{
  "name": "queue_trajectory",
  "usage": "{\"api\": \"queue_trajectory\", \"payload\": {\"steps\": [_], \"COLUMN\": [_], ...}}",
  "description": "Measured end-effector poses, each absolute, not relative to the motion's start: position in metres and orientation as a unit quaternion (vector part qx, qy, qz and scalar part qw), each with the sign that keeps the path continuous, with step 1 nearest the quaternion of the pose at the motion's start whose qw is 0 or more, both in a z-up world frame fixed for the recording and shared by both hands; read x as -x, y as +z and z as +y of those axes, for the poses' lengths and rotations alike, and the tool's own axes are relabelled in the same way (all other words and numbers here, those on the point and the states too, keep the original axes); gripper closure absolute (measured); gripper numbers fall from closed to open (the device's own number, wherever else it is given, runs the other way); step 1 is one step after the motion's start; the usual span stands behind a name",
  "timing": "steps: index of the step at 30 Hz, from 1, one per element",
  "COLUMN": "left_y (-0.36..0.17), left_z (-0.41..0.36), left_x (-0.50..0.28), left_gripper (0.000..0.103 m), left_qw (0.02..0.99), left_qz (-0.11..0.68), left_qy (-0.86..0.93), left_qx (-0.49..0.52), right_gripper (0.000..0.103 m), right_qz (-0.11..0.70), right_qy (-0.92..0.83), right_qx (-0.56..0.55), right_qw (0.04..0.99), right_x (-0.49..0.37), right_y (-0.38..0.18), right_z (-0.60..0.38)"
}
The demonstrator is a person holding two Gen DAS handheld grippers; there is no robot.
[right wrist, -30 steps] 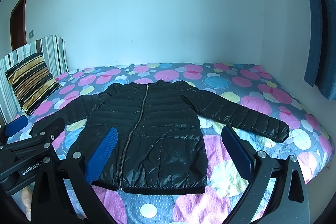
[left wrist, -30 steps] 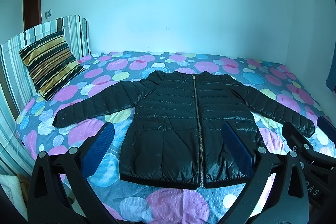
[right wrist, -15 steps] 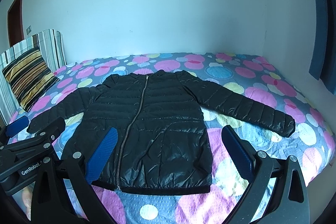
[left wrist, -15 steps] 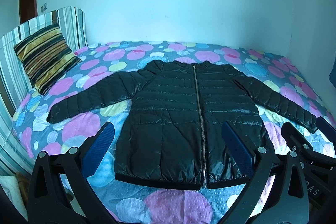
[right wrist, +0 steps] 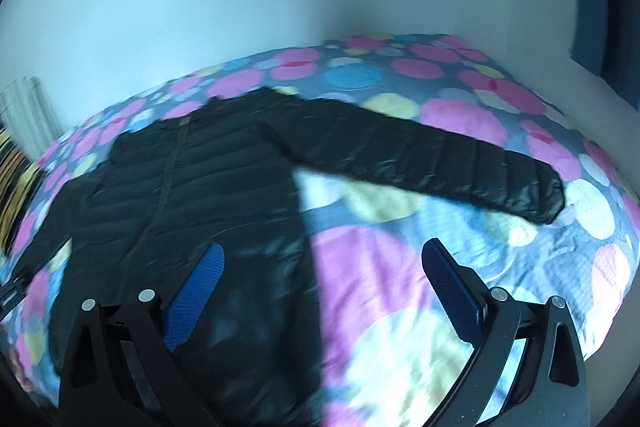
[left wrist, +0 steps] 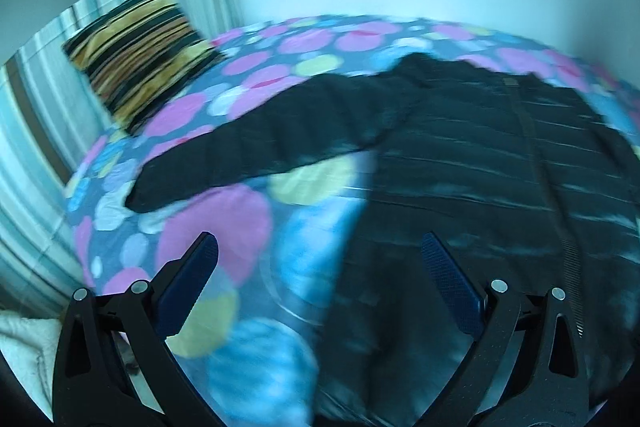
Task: Fold large clothes
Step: 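Grasp the jacket sleeve with the right gripper and fold it across the body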
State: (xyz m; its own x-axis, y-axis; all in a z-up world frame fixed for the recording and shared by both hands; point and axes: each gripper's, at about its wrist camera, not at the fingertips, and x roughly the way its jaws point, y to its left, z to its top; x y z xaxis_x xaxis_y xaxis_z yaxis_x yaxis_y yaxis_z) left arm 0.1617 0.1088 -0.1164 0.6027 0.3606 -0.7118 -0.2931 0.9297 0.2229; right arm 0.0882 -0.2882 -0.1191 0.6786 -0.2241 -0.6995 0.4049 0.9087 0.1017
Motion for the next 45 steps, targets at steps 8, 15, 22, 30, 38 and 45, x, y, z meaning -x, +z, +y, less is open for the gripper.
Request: {"api": "queue_trajectory", "payload": {"steps": [8, 15, 22, 30, 38, 45], "left_y": [-0.170, -0.198, -0.210, -0.212, -0.211, -0.213], "left_z": [0.221, 0.261, 0.267, 0.268, 0.268, 0.266], "left_x": [-0.203, -0.216, -0.220, -0.221, -0.221, -0.222], "left_gripper": [0.002, 0.002, 0.002, 0.002, 0.002, 0.002], "left_qw": [0.826, 0.787, 0.788, 0.787, 0.786, 0.784], "left_qz": [0.437, 0.460, 0.456, 0.456, 0.456, 0.456], "left_qy": [0.352, 0.409, 0.413, 0.414, 0.416, 0.418], "left_qx": [-0.047, -0.038, -0.039, -0.037, -0.041, -0.047], "right_gripper": [0.005, 0.009, 0.010, 0.070, 0.080, 0.080], "right_qz": [0.351, 0.357, 0.399, 0.393, 0.337, 0.299], "right_qy": [-0.320, -0.383, -0.366, -0.346, -0.312, -0.202], "right_qx": [-0.205, -0.234, -0.279, -0.265, -0.260, -0.233], "right_qw": [0.856, 0.819, 0.793, 0.810, 0.849, 0.903], "right_x": [-0.098, -0.101, -0.114, -0.121, -0.139, -0.205], "right_y": [-0.148, -0.168, -0.211, -0.210, -0.161, -0.096], "right_z": [-0.445, -0.522, -0.552, -0.531, -0.492, -0.408]}}
